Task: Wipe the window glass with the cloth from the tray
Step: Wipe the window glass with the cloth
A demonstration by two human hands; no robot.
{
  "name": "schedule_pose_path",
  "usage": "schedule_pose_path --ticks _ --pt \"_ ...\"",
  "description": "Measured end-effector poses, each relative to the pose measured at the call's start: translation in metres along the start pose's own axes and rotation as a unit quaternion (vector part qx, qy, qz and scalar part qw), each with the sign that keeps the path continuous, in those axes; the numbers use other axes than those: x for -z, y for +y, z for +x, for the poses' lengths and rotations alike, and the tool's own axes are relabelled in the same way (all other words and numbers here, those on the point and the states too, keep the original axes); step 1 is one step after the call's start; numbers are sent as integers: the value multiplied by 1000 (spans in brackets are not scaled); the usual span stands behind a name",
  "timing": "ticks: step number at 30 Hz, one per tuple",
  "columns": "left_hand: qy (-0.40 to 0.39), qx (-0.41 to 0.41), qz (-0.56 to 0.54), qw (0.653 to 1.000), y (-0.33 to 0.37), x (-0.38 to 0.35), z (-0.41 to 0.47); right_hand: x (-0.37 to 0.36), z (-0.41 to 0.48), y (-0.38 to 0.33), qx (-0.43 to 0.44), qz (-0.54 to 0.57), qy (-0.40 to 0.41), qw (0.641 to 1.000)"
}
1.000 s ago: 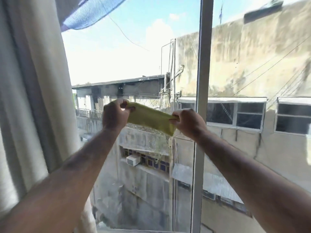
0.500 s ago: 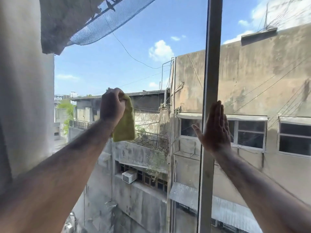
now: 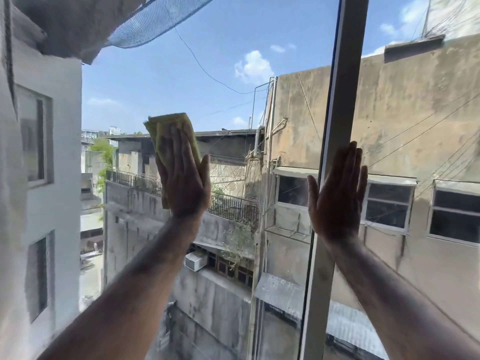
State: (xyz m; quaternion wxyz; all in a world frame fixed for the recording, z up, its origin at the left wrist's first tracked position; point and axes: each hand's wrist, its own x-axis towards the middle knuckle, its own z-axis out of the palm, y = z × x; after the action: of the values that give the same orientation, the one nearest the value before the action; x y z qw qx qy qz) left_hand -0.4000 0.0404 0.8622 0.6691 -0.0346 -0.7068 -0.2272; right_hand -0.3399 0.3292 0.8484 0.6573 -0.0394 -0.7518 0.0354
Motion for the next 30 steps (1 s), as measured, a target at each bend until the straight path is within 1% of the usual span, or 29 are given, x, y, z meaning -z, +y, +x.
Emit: schedule_pose_path --ticks 1,2,3,4,6,7,8,9,10,11,12,13,14,15,16,17,18,19,20,21,22,23,24,25,26,27,28,29,30 --pt "-2 -10 1 1000 8 -7 -8 -2 -1 0 3 -5 9 1000" --pt "-7 -53 3 999 15 -14 -21 -4 -2 1 5 -10 15 1000" --pt "-20 -121 1 992 21 -20 -37 -5 -2 2 7 -12 18 1000" --pt "-46 -207 -2 977 23 -23 -56 -5 -3 3 9 -12 20 1000" --pt "-110 -395 4 912 10 -16 -81 -5 -4 4 11 -8 20 1000" --pt "-132 -466 16 875 -5 -10 -79 -5 -4 4 11 -6 19 1000" --pt "-137 -508 34 850 -21 -3 -69 -5 -3 5 10 -5 19 1000" --pt "-127 -505 52 852 -35 3 -56 -5 -4 4 9 -4 20 1000" --pt "-107 -454 65 882 -46 8 -41 -5 -4 4 8 -5 23 1000" --pt "-85 -350 62 931 -53 12 -26 -6 -4 3 8 -6 25 1000" --pt "-57 -213 47 974 -53 14 -10 -6 -4 3 9 -8 27 1000" --pt "-27 -80 23 996 -44 15 5 -7 -3 3 9 -9 28 1000" --pt "0 19 1 1000 -28 14 18 -7 -3 3 7 -8 28 1000" --pt "13 70 -15 997 -10 10 26 -7 -4 3 6 -7 28 1000" --pt "16 65 -22 998 10 4 27 -7 -4 3 5 -8 30 1000" --pt "12 15 -26 999 28 -4 22 -7 -4 3 6 -8 32 999" --pt "-6 -65 -24 998 43 -12 9 -6 -4 4 7 -7 34 999" --pt "-39 -175 -11 984 53 -20 -12 -6 -3 4 8 -4 35 999" --pt "-80 -301 6 950 56 -23 -34 -6 -3 4 9 -1 35 999" --pt "-121 -417 23 900 50 -22 -50 -6 -3 3 9 1 37 999" --pt "-149 -512 41 845 36 -19 -51 -6 -3 3 6 2 39 999" --pt "-157 -568 52 806 20 -14 -42 -7 -3 3 4 2 42 999" --pt "-147 -576 64 802 7 -10 -28 -7 -3 4 4 3 45 999" --pt "-133 -531 69 834 -3 -7 -11 -7 -3 4 4 6 45 999" --pt "-113 -433 62 892 -8 -4 5 -7 -3 4 5 10 43 999" --pt "-83 -308 38 947 -7 -1 21 -7 -3 4 3 12 42 999" --pt "-56 -191 11 980 2 1 32 -6 -3 4 2 14 43 999" --pt "-32 -108 -10 994 17 0 35 -6 -3 3 0 15 44 999" --pt "-20 -71 -22 997 36 -4 29 -6 -2 3 -1 16 45 999"
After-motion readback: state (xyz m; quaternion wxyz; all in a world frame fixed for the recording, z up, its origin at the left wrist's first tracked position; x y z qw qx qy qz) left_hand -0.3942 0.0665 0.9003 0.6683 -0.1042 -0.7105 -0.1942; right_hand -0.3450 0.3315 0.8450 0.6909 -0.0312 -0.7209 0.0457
